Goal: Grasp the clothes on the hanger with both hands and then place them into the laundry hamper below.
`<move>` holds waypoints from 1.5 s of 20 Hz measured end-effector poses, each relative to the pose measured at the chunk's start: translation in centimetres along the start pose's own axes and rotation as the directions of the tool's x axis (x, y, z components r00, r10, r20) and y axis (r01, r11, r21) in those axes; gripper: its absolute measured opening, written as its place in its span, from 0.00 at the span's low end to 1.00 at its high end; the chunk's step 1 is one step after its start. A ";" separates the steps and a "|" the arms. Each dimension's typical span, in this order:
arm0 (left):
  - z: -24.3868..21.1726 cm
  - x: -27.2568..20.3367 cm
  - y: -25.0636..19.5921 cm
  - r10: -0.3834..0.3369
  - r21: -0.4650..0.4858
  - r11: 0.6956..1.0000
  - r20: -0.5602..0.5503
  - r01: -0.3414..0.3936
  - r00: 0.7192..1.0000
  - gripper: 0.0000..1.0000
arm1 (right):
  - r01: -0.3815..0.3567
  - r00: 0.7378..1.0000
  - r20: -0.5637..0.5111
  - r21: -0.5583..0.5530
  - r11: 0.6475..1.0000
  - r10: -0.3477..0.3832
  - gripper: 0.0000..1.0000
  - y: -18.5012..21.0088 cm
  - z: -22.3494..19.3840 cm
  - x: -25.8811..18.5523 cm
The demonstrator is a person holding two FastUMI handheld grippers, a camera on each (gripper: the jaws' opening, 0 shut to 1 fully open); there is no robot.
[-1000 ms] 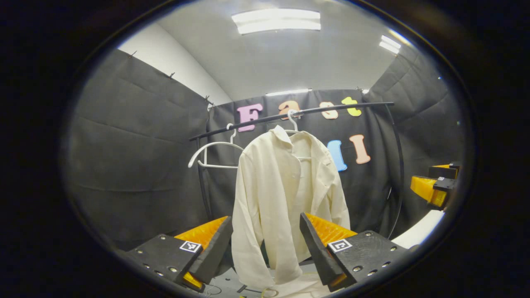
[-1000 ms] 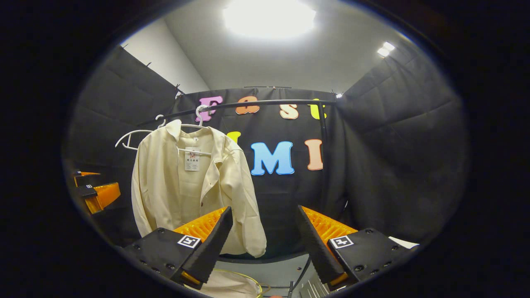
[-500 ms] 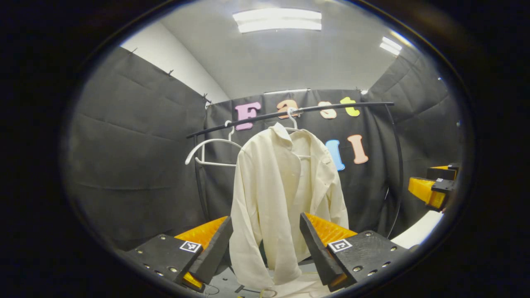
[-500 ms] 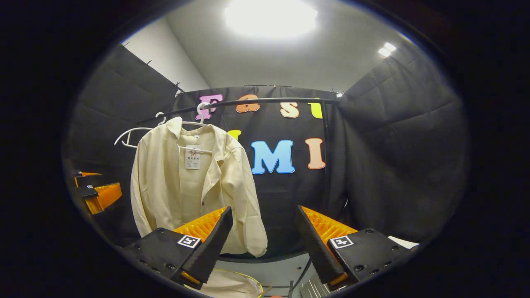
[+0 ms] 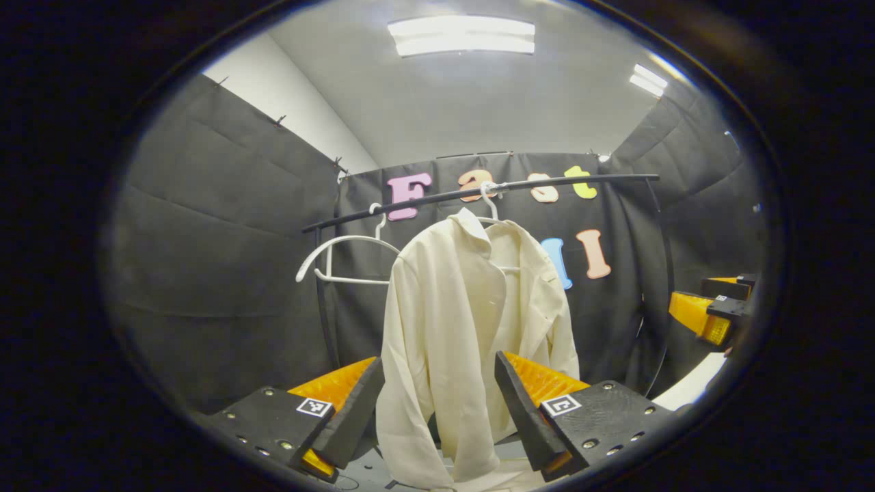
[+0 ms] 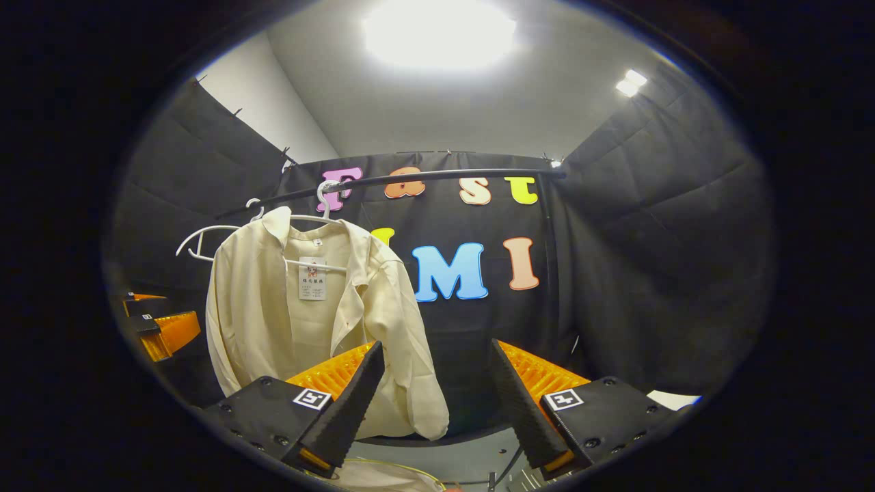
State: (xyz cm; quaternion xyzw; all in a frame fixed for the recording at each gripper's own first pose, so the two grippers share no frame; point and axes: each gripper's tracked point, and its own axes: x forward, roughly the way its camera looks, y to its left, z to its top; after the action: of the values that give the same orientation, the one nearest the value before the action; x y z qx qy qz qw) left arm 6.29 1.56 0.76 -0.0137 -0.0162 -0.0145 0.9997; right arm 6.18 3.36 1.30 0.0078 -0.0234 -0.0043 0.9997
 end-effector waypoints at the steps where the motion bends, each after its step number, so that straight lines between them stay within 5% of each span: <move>1: 0.2 0.6 -0.3 0.010 -0.003 1.000 0.006 -0.010 1.000 0.94 | -0.017 1.000 0.006 0.003 1.000 0.017 0.97 0.1 0.0 0.9; 10: 1.1 6.5 -5.3 0.089 -0.005 0.996 0.020 -0.089 0.996 0.95 | -0.212 0.977 0.008 0.047 0.976 0.212 0.97 2.6 -0.6 10.6; 20: 1.6 14.2 -6.3 0.174 0.039 0.984 0.038 -0.176 0.984 0.94 | -0.433 0.901 0.058 0.123 0.893 0.429 0.96 10.3 0.5 18.1; 30: 1.3 19.3 -4.8 0.248 0.067 0.966 0.013 -0.248 0.969 0.94 | -0.485 0.873 -0.001 0.111 0.867 0.488 0.94 14.6 -0.9 23.1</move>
State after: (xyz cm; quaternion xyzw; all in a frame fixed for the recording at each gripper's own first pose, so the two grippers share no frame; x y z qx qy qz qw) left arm 25.38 -3.72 2.84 0.0185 -0.0171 0.1110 0.9935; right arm 29.43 17.77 1.69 0.0552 -0.0105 0.2490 0.9669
